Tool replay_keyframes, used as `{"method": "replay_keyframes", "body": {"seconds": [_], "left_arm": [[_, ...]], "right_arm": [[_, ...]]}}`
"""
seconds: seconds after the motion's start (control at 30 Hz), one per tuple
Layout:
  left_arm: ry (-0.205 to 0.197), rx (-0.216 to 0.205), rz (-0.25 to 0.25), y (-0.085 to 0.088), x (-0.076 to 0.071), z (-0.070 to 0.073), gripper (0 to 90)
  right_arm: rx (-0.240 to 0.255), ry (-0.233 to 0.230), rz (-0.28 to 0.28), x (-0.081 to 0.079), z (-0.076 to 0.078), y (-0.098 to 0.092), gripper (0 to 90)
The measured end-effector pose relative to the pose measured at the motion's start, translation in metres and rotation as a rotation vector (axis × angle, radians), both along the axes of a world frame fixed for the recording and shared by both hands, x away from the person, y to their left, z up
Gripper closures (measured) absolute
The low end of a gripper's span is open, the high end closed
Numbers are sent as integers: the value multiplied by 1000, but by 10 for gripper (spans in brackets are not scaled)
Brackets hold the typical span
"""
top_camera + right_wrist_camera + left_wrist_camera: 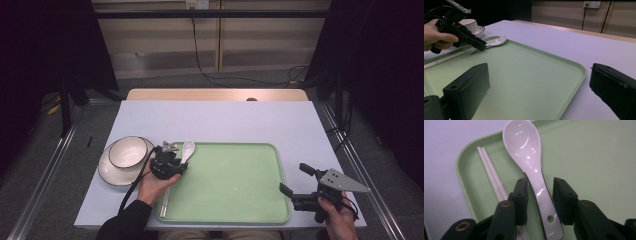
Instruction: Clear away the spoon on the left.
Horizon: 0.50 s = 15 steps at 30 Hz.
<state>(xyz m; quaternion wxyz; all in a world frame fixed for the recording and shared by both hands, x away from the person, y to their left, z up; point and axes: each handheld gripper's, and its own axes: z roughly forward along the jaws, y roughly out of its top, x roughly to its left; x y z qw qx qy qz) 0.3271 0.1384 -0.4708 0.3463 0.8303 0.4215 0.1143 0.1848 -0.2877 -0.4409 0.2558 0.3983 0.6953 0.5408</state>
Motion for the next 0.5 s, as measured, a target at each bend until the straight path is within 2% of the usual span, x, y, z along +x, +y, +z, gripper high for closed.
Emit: {"method": "replay_keyframes", "body": {"seconds": [0.07,0.13,0.17,0.2,0.27,0.33,0.43,0.47,0.5], "left_arm": [[-2,3,7,1,0,0,623],[6,-5,11,2,2,0,567],[1,1,14,3,2,0,559],[-11,-21,22,3,1,0,539],[-20,-13,15,4,1,2,502],[-31,-29,19,5,1,4,442],[-60,-29,14,8,0,8,321],[-67,-41,3,10,0,9,293],[-80,-32,-10,11,-1,10,251]], "right_arm": [[0,1,0,0,0,0,25],[6,1,1,0,0,0,25],[7,2,1,0,0,0,25],[6,2,1,0,0,0,25],[7,3,0,0,0,0,25],[5,3,0,0,0,0,25],[4,1,-2,0,0,-1,25],[6,4,-2,1,0,-1,25],[6,1,-4,1,0,0,25]]}}
